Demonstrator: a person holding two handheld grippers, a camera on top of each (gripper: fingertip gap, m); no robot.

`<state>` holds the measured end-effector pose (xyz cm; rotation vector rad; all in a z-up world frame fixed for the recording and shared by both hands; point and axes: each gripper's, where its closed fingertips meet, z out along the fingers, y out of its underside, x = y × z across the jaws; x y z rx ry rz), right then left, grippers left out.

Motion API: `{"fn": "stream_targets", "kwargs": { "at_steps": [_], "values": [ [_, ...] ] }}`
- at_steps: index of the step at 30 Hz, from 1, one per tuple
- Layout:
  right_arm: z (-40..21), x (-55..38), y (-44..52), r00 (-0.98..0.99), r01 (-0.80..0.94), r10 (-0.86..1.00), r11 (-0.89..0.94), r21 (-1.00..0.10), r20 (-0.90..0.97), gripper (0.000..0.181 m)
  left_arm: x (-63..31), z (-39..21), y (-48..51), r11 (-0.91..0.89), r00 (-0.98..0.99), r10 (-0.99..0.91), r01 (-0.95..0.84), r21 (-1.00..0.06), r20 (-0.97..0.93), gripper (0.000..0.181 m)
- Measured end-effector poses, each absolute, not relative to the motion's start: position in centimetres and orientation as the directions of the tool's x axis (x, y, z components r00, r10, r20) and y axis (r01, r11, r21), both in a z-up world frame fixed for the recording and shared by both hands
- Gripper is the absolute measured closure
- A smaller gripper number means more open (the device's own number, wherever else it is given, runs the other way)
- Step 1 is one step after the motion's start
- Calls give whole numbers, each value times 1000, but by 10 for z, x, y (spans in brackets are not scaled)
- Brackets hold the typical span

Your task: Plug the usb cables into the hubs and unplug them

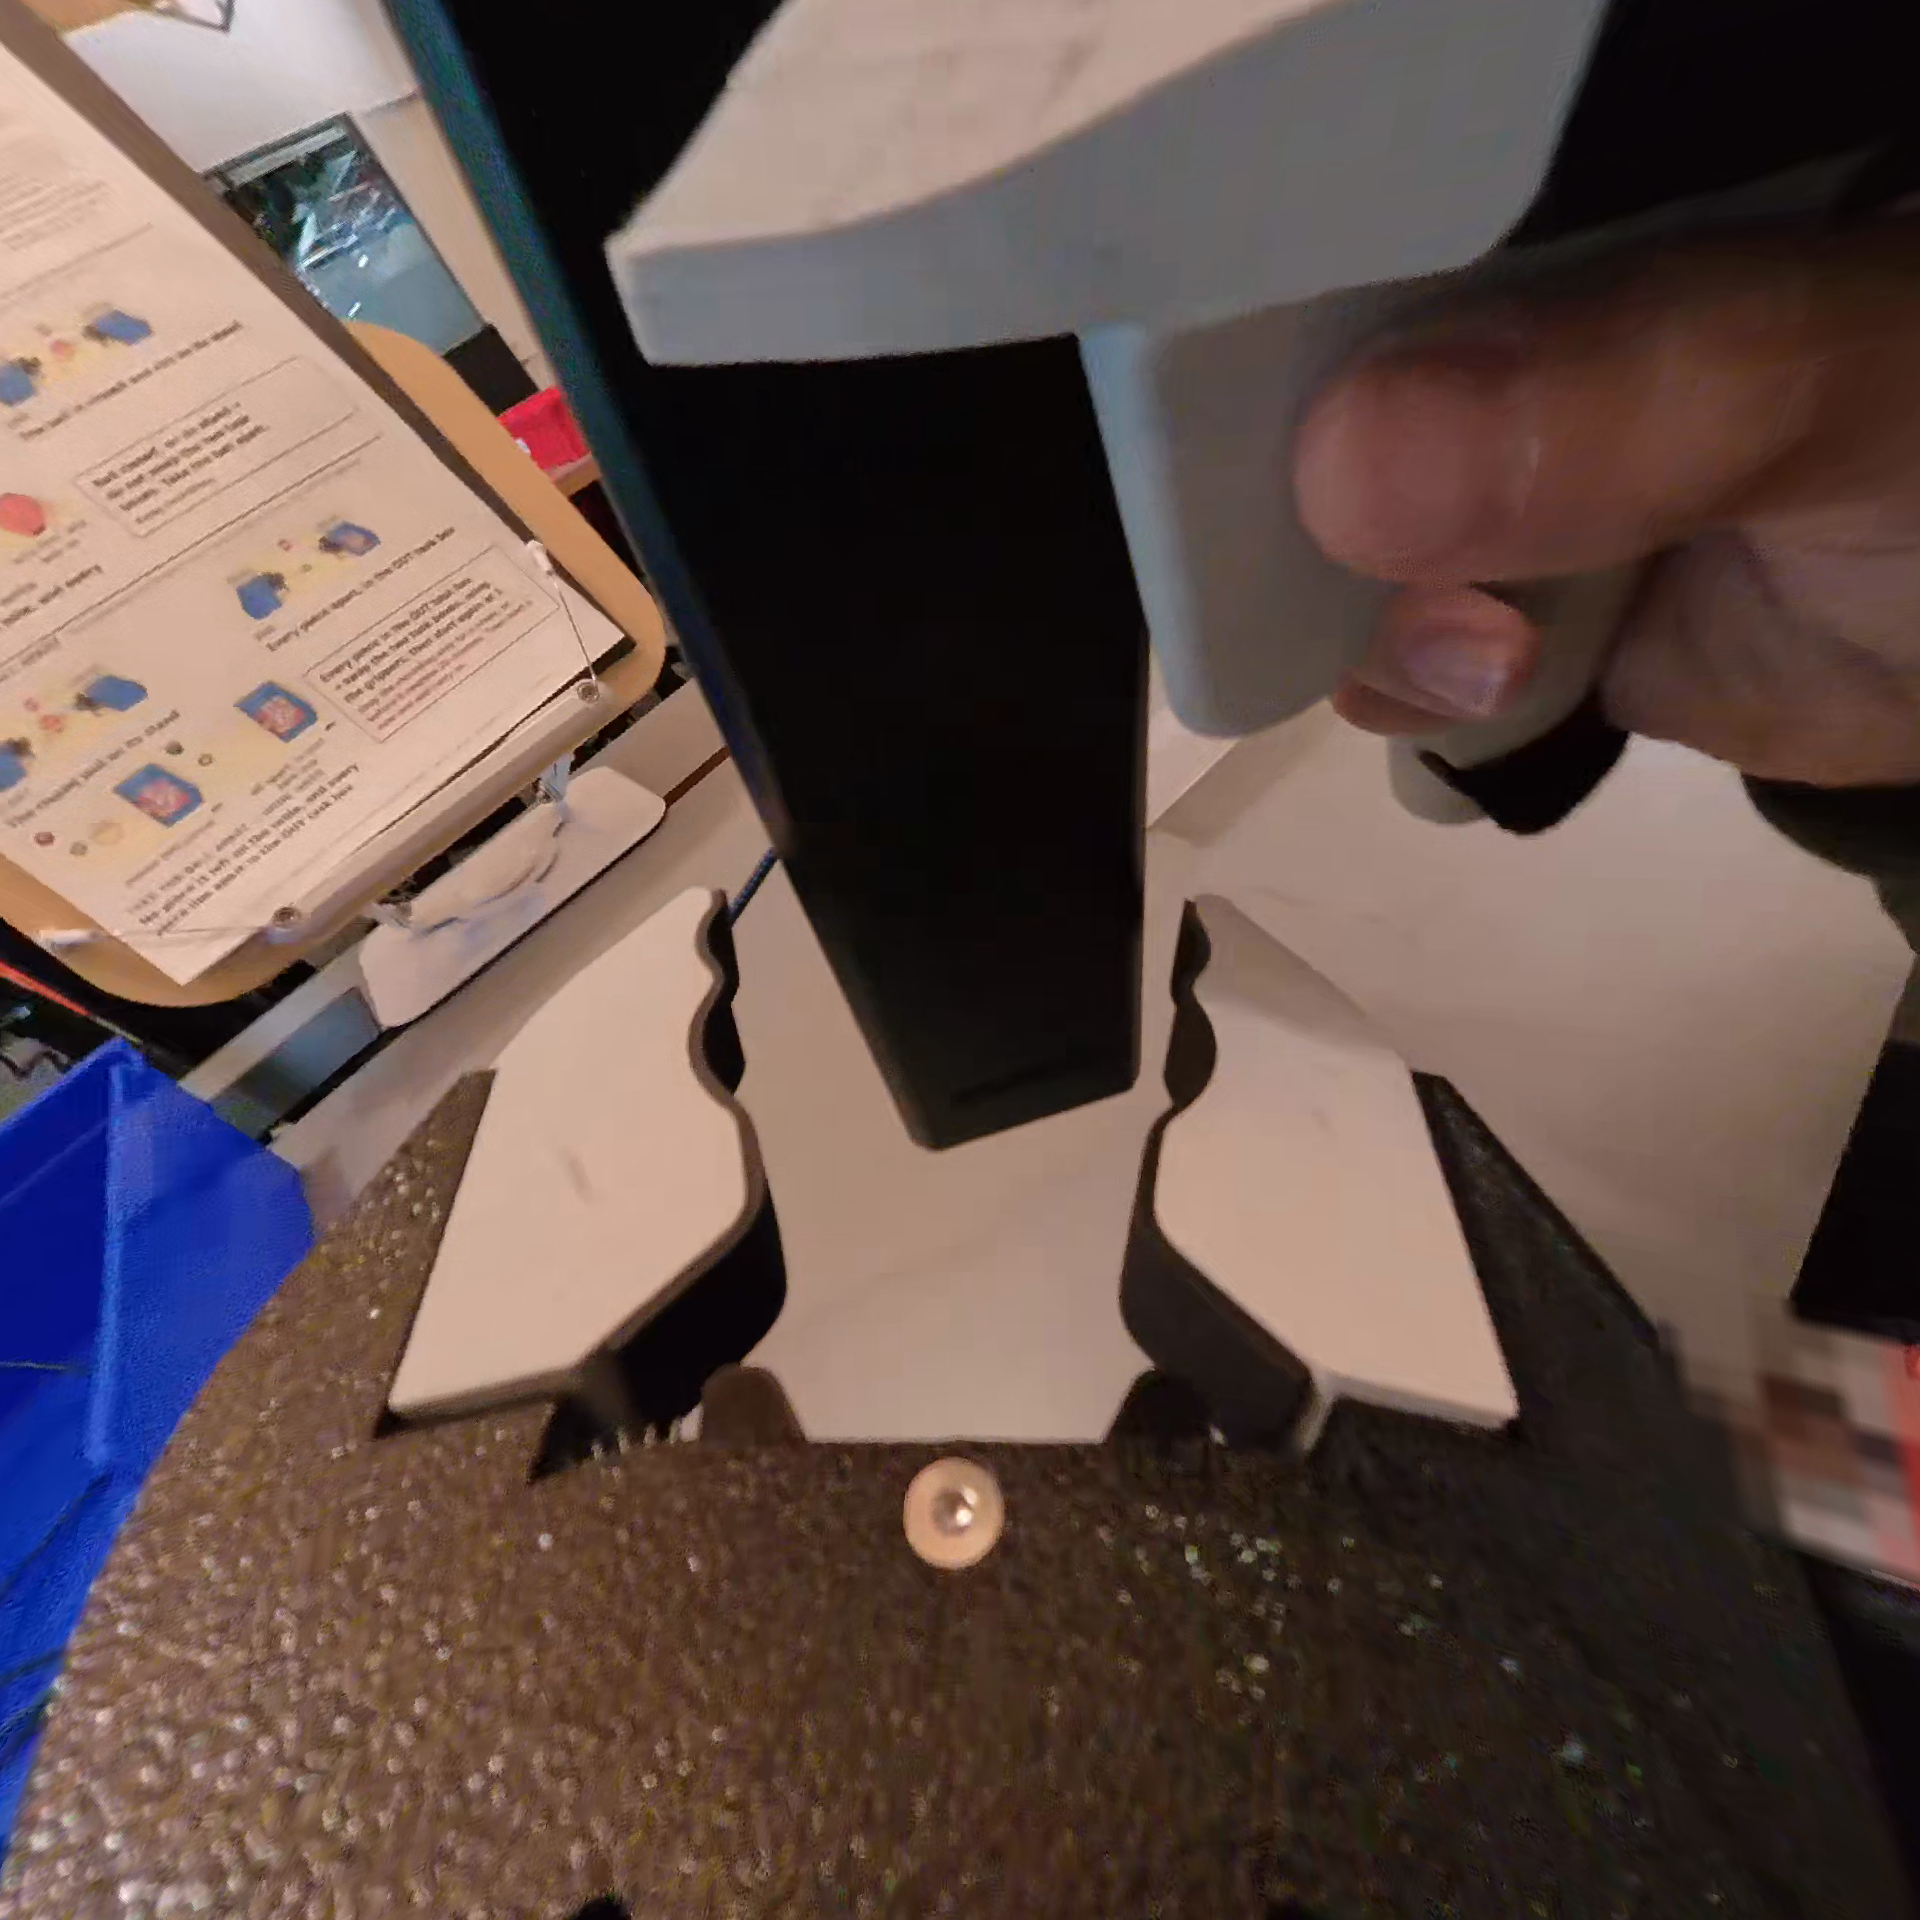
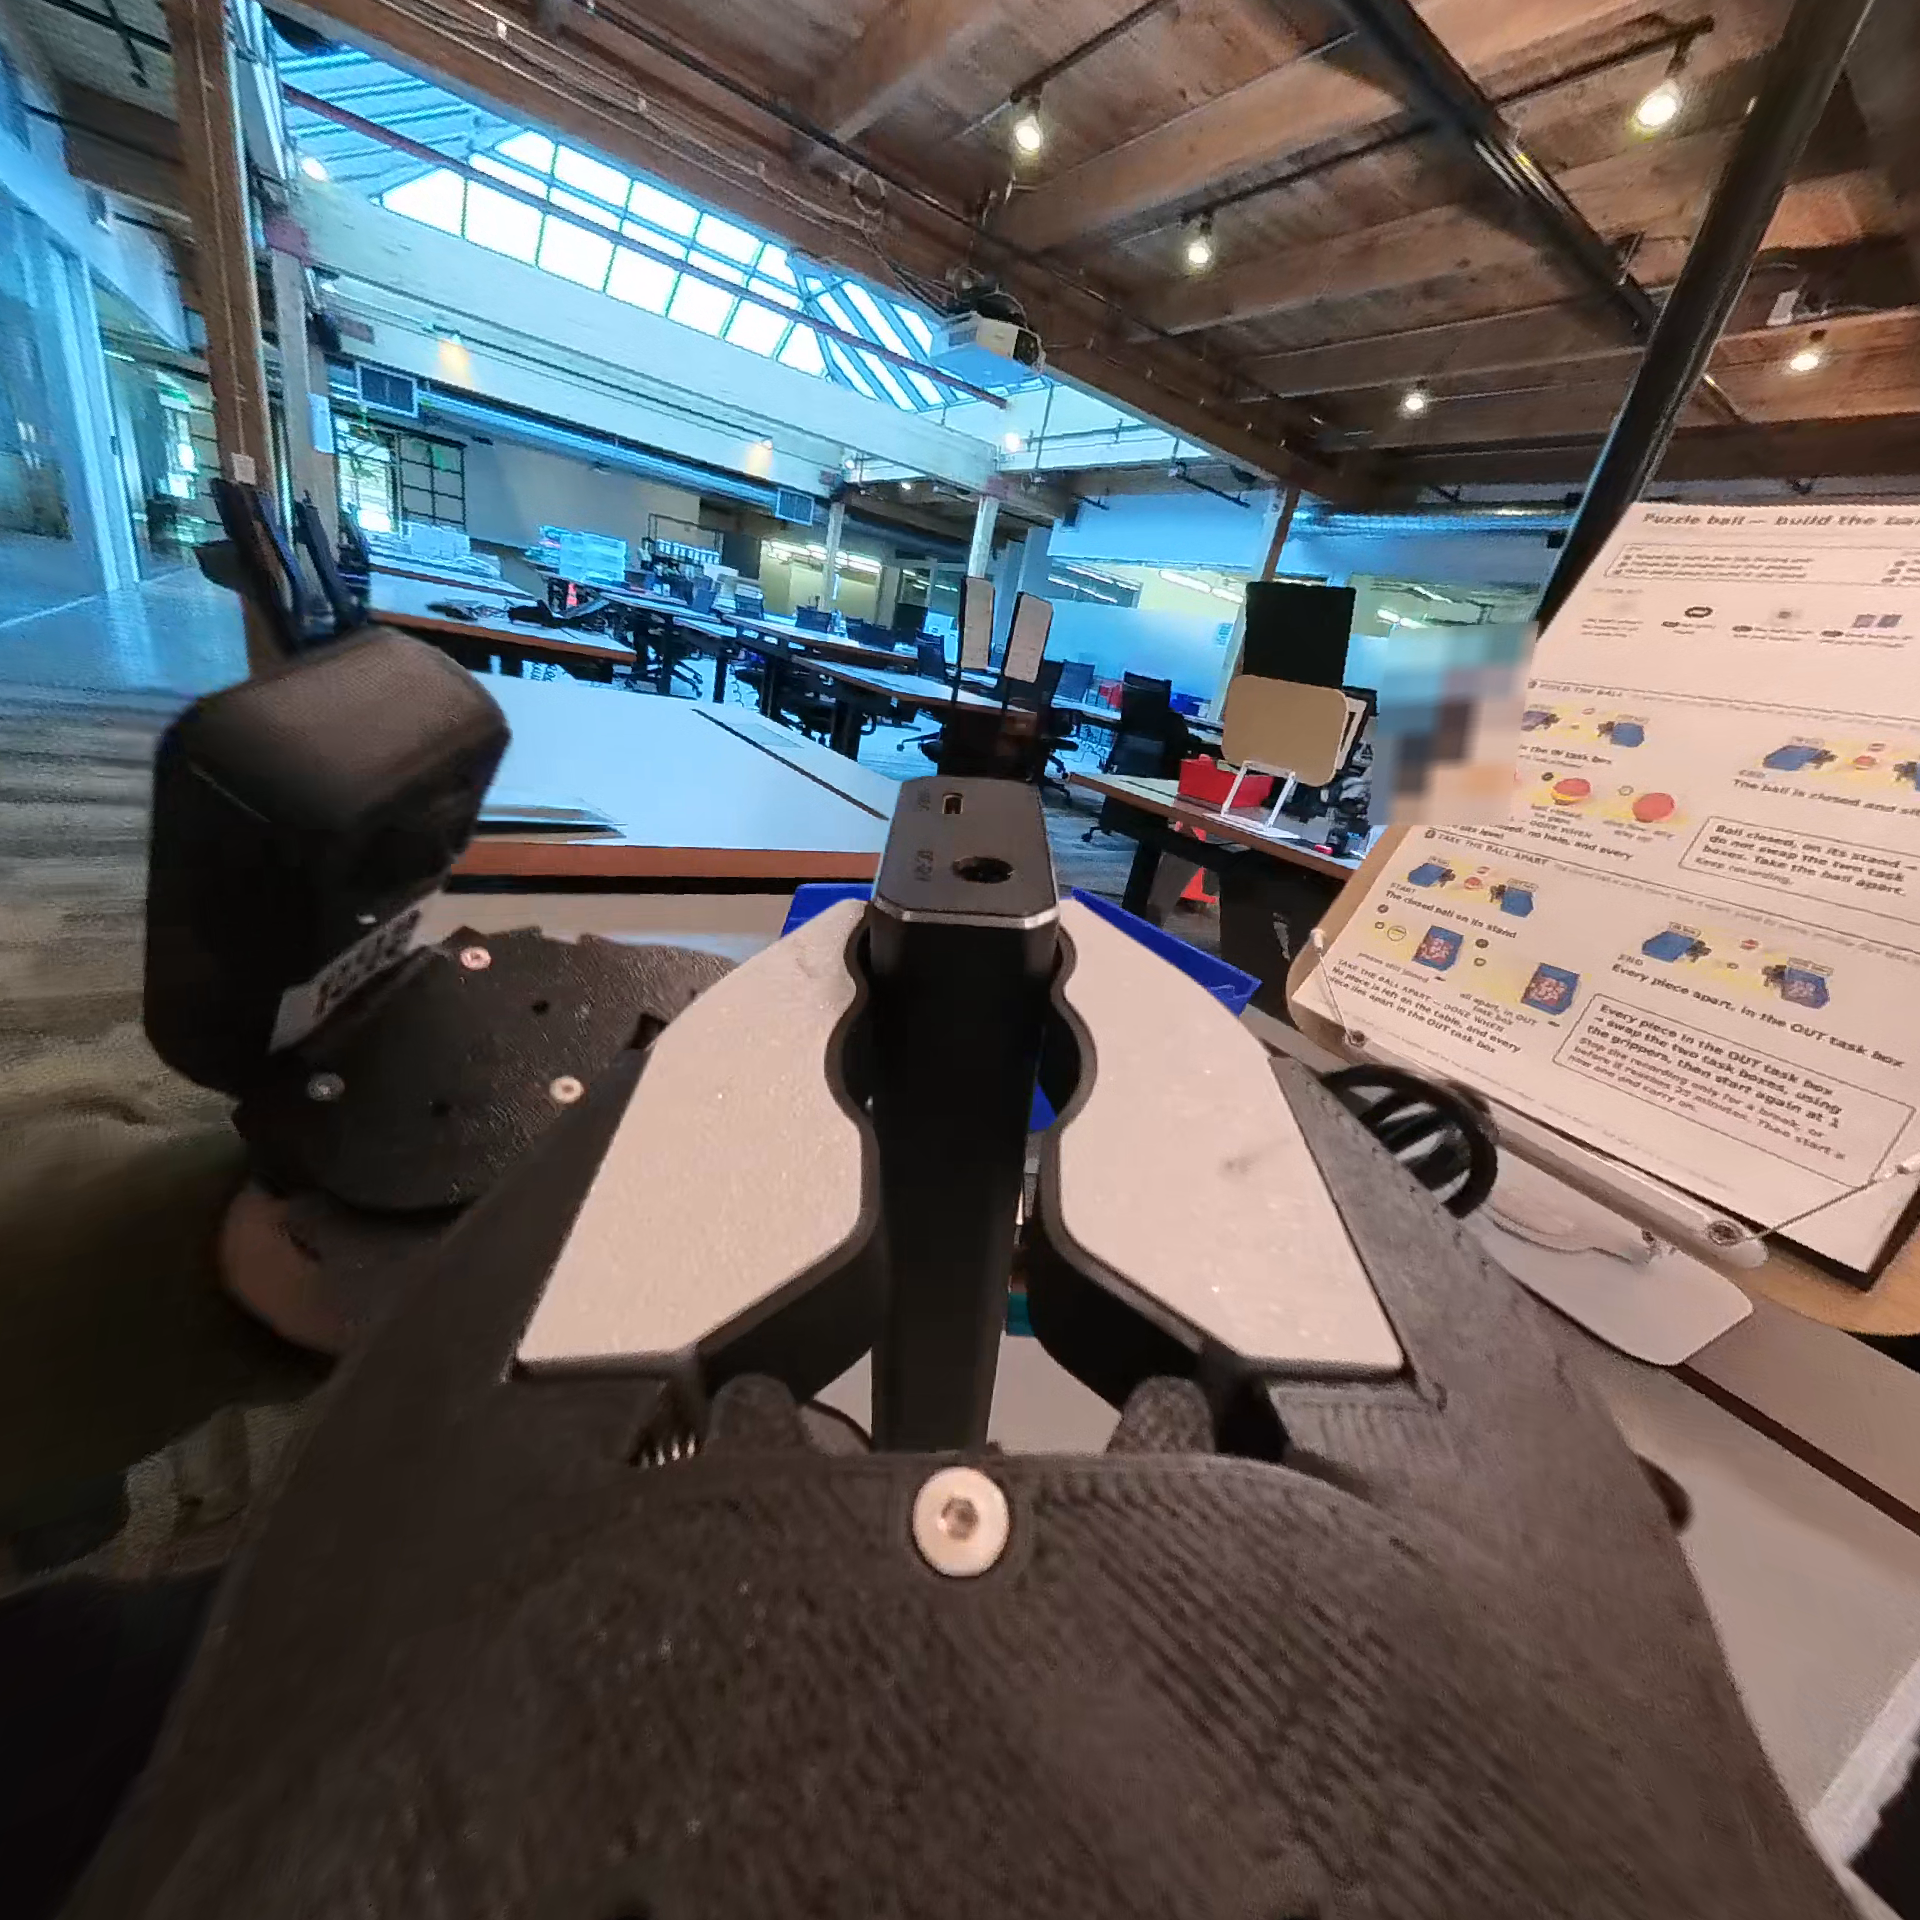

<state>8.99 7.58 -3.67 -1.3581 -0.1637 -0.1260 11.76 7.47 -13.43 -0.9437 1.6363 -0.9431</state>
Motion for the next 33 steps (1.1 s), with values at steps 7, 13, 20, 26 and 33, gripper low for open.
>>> {"fn": "stream_targets", "kwargs": {
  "at_steps": [7,13,20,26,33],
  "values": [
    [-35,76,72,955,264,78,210,-942,285,154,125,-147,64,318,-260,-926,-152,-936,-273,114],
    [-22,80,62,958,226,109,288,-930,267,154,125,-151,70,283,-255,-937,-161,-945,-237,104],
    [-12,63,56,955,131,194,402,-906,224,154,131,-143,76,345,-118,-935,-97,-934,-333,109],
    [-11,75,54,967,112,173,376,-920,188,147,128,-132,107,484,74,-868,-106,-869,-492,109],
    [-27,96,72,928,-341,224,190,-921,-297,75,99,-76,191,798,444,-295,-372,-474,-846,109]
  ]
}}
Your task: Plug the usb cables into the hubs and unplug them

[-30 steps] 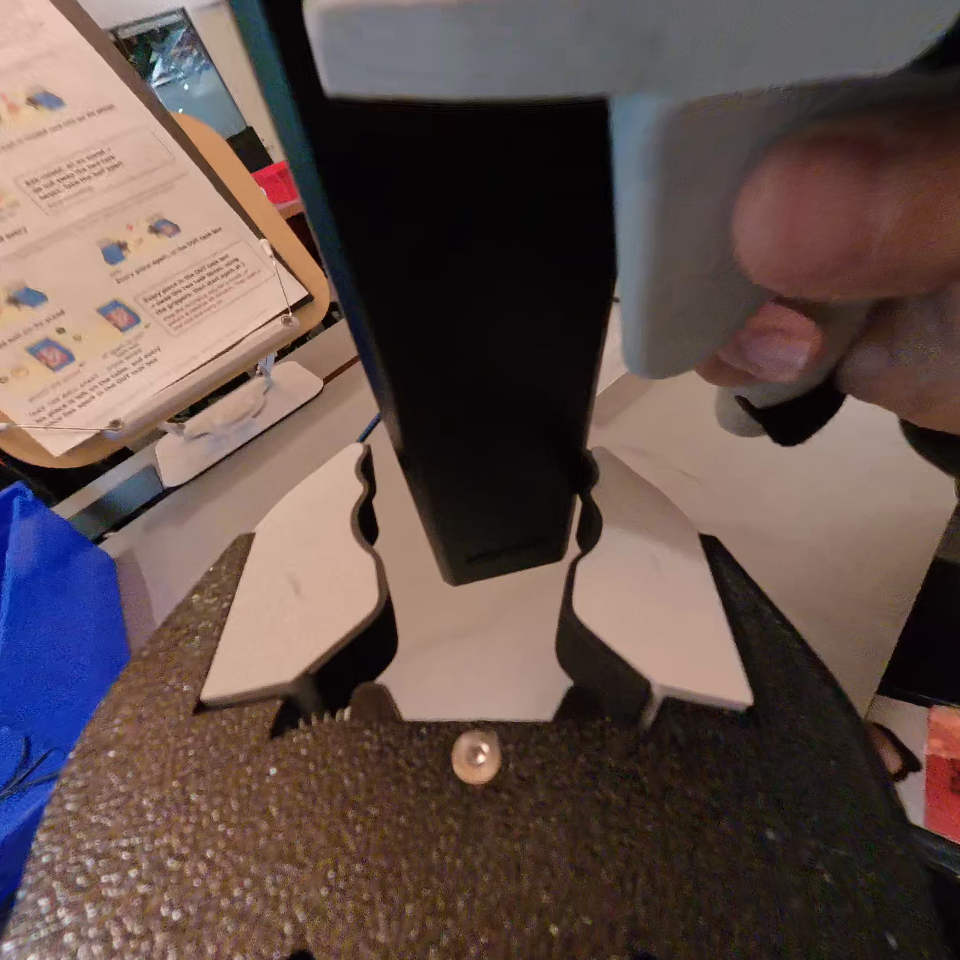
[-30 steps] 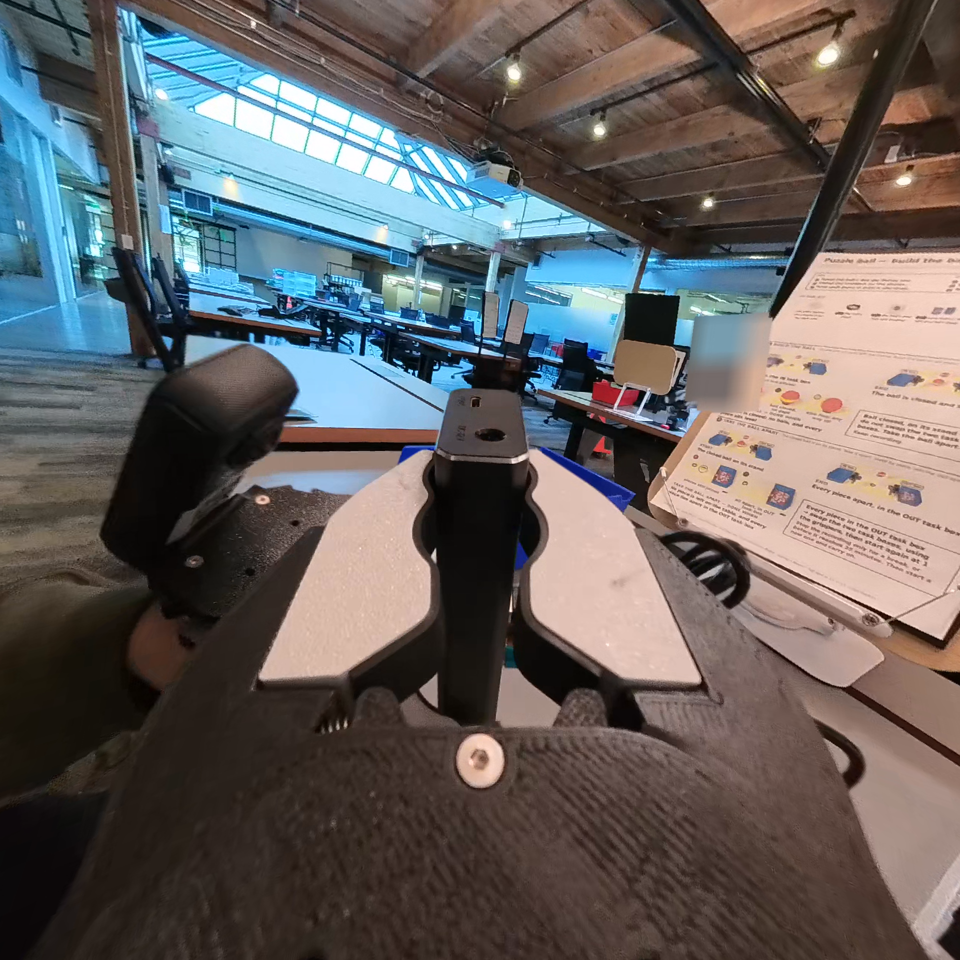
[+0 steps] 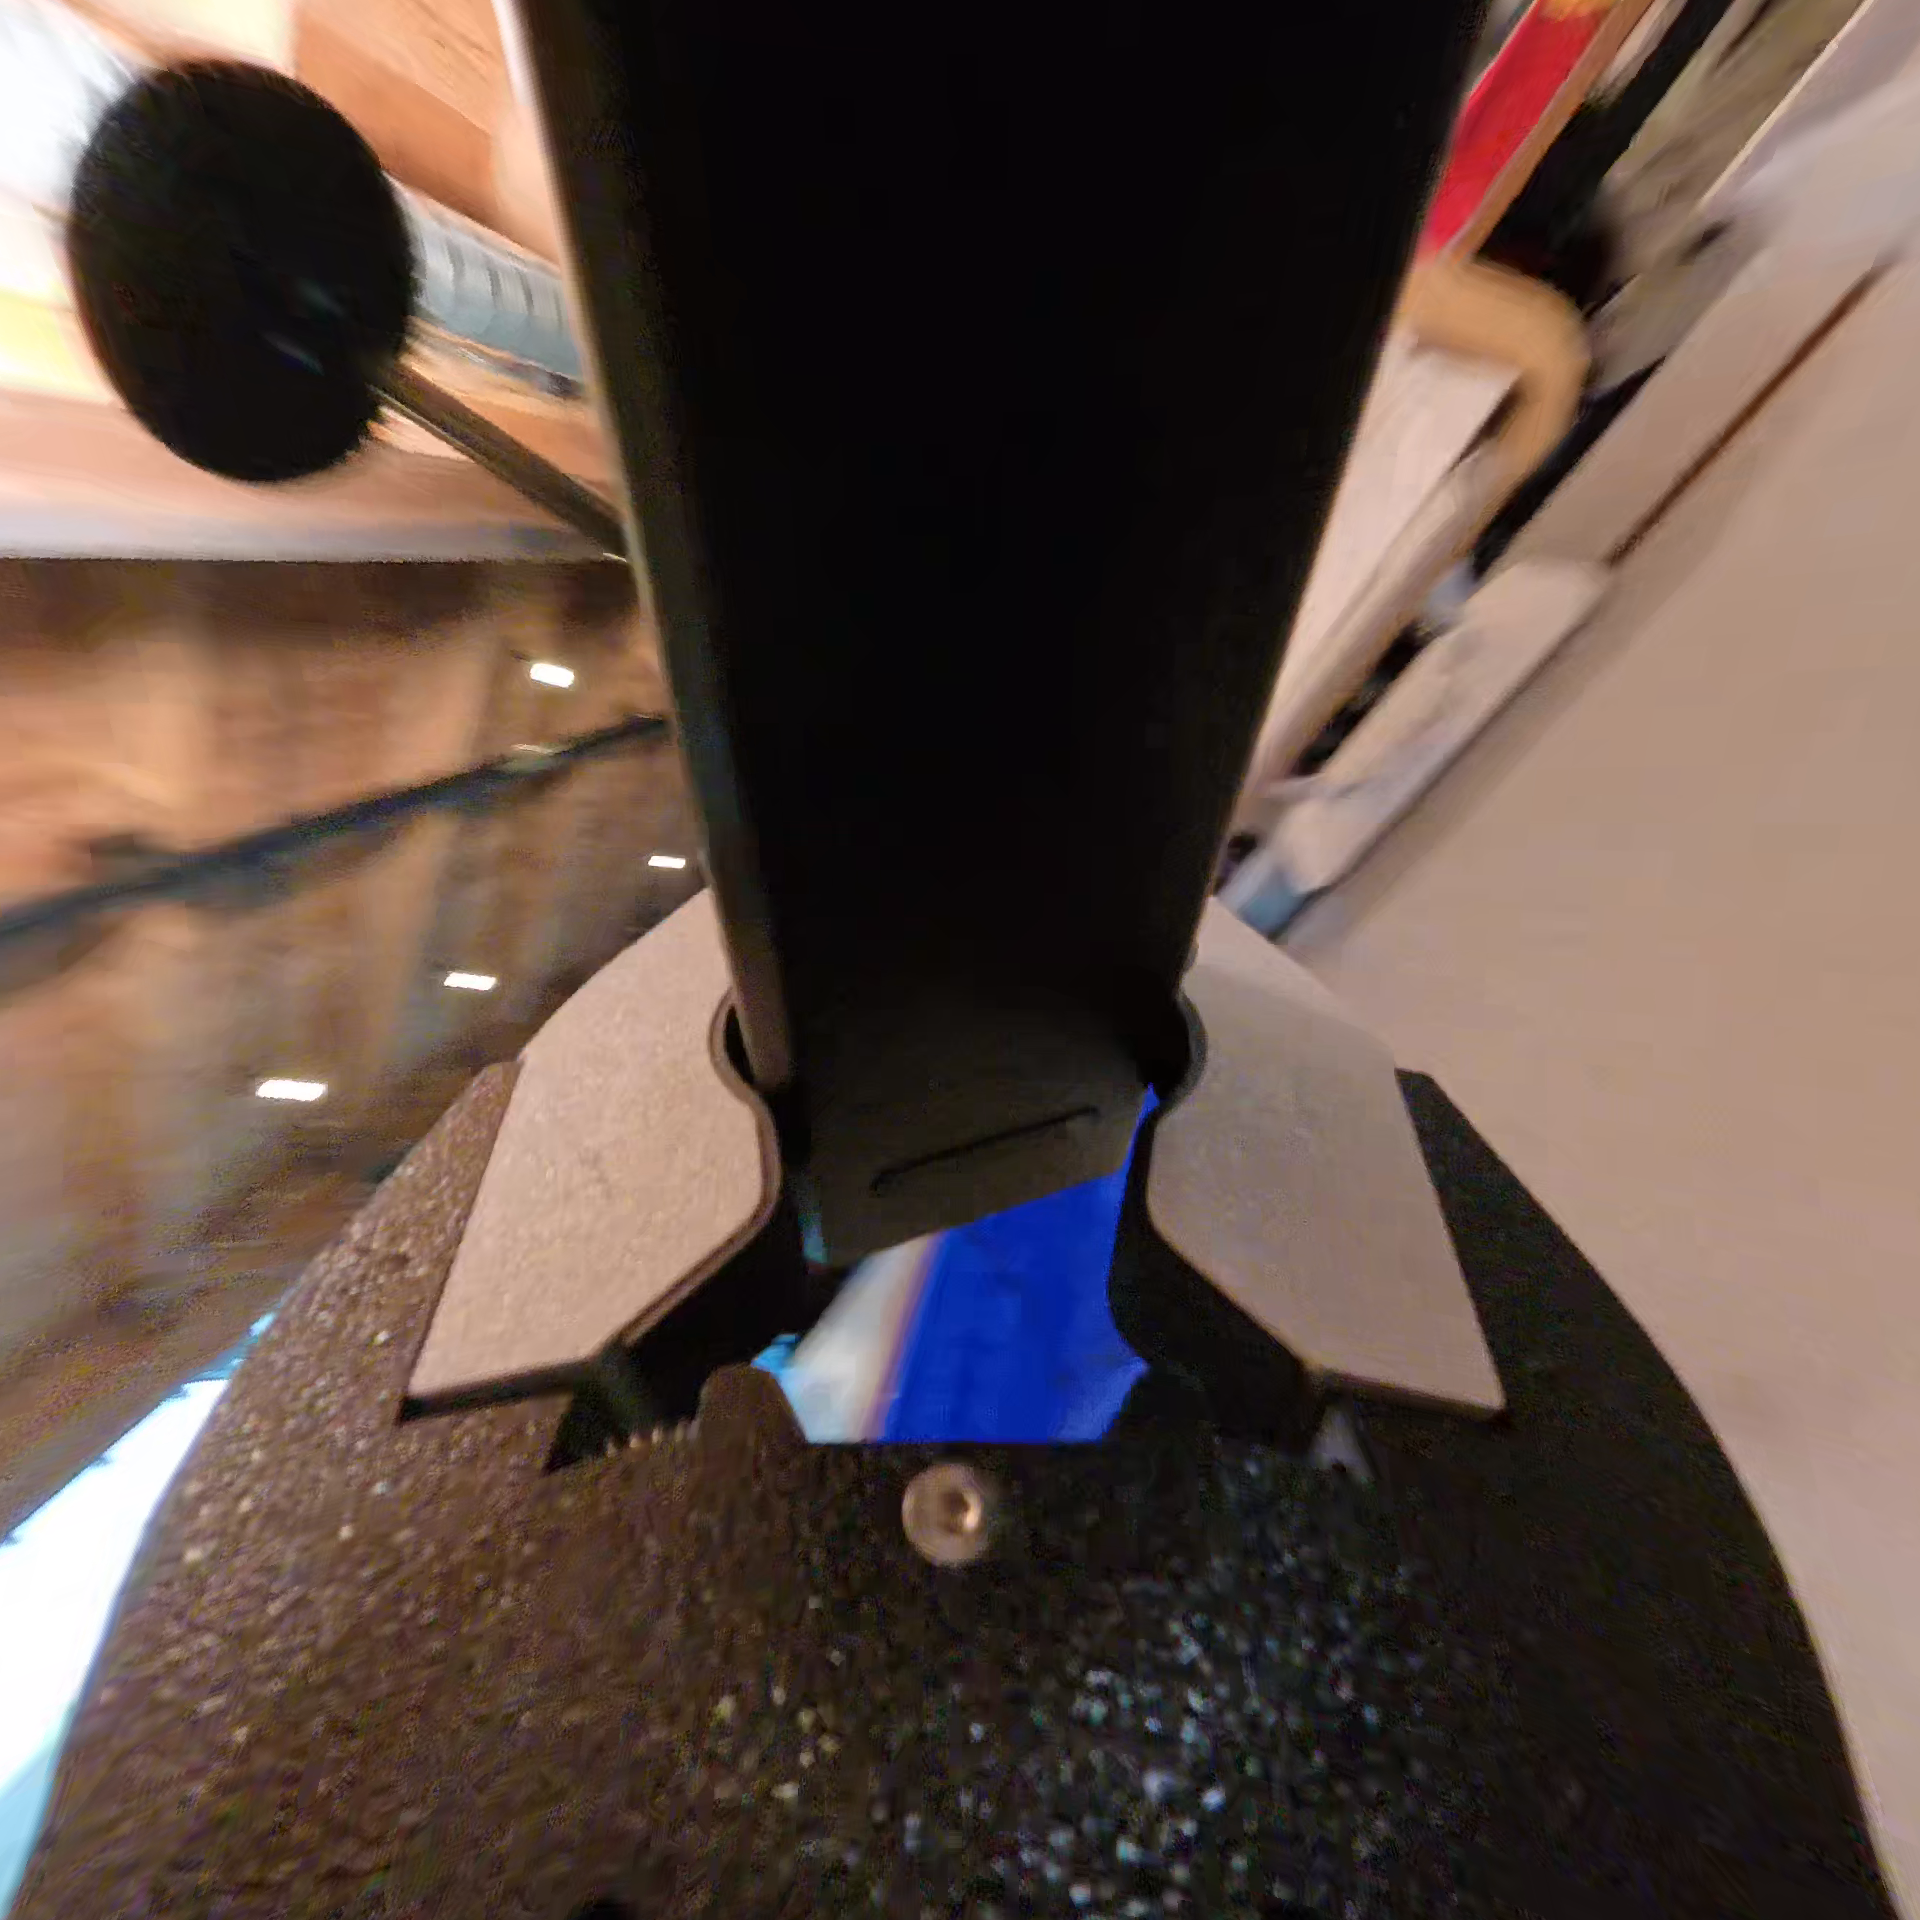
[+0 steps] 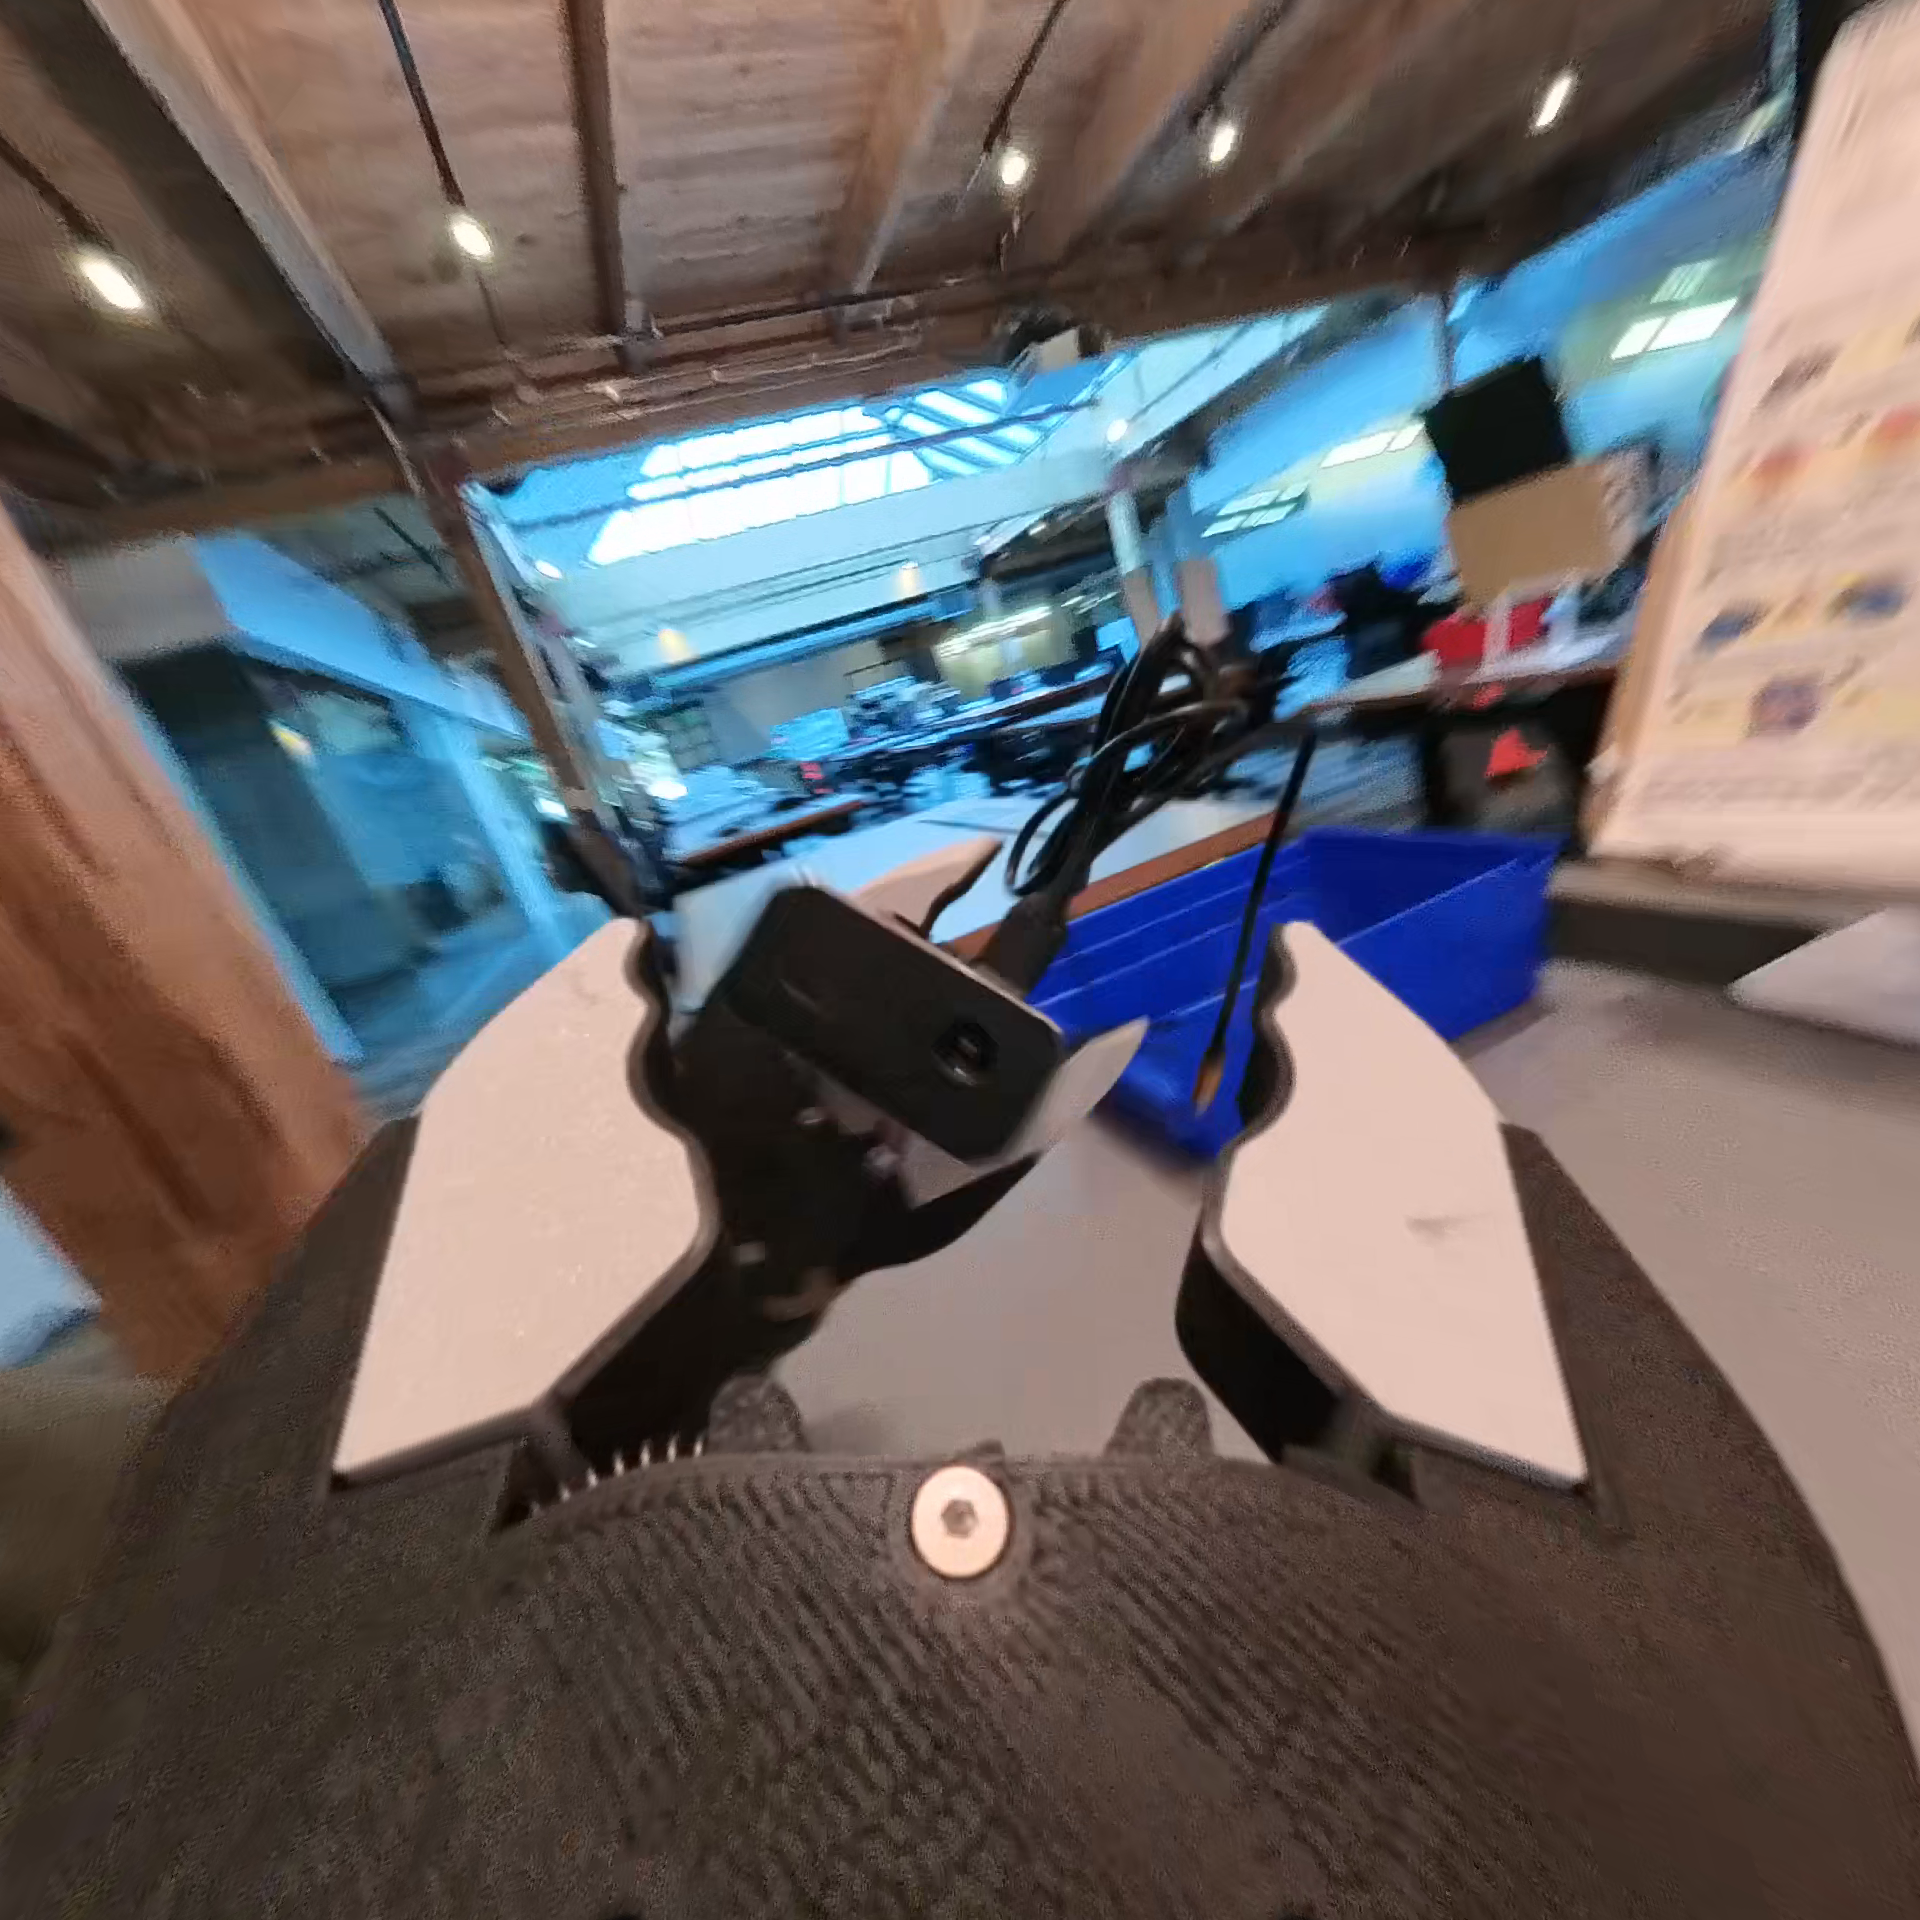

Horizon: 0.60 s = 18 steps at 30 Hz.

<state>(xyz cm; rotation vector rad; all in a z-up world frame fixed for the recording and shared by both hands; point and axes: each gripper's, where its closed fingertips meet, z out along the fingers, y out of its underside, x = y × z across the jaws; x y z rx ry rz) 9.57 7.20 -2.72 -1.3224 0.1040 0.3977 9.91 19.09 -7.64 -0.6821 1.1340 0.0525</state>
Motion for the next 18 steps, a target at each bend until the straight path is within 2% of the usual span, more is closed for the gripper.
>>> {"fn": "stream_targets", "kwargs": {
  "at_steps": [3,5,8,12,18],
  "values": [
    [-30,93,74,778,-590,339,105,-801,-529,79,87,-53,208,837,436,99,-522,-161,-895,109],
    [-47,93,81,726,-638,345,15,-770,-595,91,87,-50,209,837,403,213,-546,-46,-890,108],
    [-79,90,96,659,-674,328,-143,-725,-677,87,87,-47,206,843,394,272,-537,21,-878,108],
    [-86,84,101,561,-730,394,-180,-660,-728,108,87,-44,204,834,385,324,-548,68,-864,108],
    [-86,92,106,627,-730,359,-40,-682,-692,110,88,-50,206,821,381,316,-569,49,-869,108]
  ]
}}
